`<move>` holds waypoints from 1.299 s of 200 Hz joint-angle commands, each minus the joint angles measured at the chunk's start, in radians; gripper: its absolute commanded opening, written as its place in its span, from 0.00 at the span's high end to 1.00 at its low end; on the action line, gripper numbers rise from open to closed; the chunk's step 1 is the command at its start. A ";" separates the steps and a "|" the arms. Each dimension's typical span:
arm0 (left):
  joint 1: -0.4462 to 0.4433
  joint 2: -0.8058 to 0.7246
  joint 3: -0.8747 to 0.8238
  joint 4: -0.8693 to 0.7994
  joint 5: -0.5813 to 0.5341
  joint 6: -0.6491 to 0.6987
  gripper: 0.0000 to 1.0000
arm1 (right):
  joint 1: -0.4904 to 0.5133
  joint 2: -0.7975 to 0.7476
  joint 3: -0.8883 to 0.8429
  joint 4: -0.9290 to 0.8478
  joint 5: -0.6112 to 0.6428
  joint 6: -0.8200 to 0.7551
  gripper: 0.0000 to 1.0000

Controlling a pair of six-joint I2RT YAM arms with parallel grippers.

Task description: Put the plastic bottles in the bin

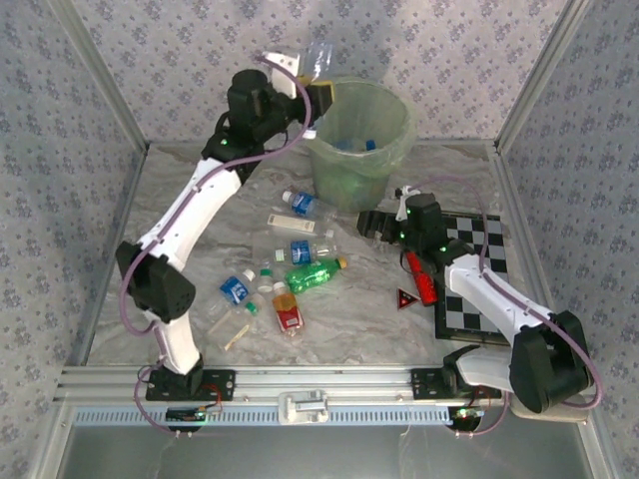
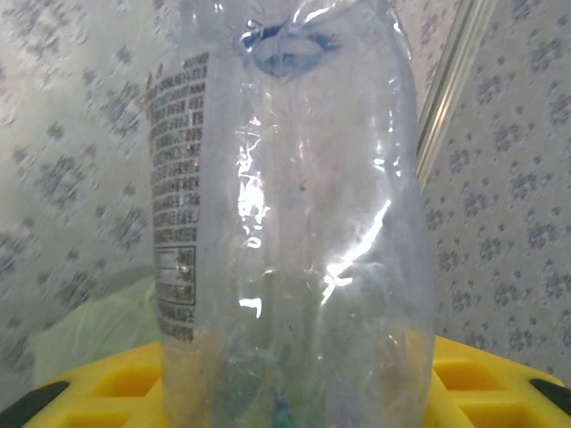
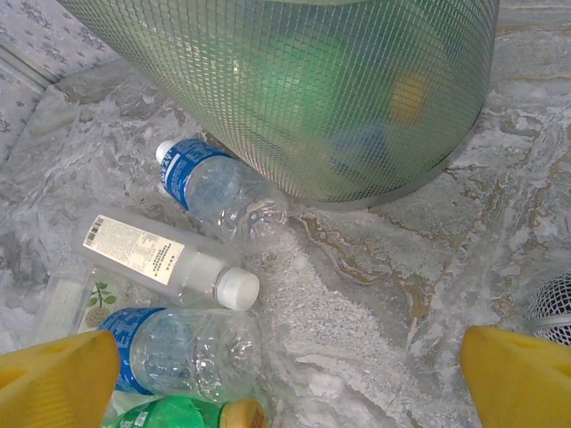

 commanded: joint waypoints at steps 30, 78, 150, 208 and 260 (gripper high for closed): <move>-0.030 0.305 0.427 -0.135 0.084 -0.007 0.52 | 0.000 -0.041 -0.021 0.030 -0.033 0.024 0.00; -0.055 0.593 0.825 -0.352 0.099 0.022 0.52 | -0.002 -0.054 -0.034 0.014 -0.023 0.022 0.00; -0.080 0.635 0.763 -0.357 0.073 0.061 0.48 | -0.002 -0.055 -0.036 0.013 -0.025 0.021 0.00; -0.085 0.610 0.764 -0.362 0.079 0.061 0.21 | 0.000 -0.055 -0.036 0.013 -0.029 0.027 0.00; -0.108 0.510 0.764 -0.429 0.070 0.102 0.00 | 0.015 -0.050 -0.034 0.022 -0.029 0.034 0.00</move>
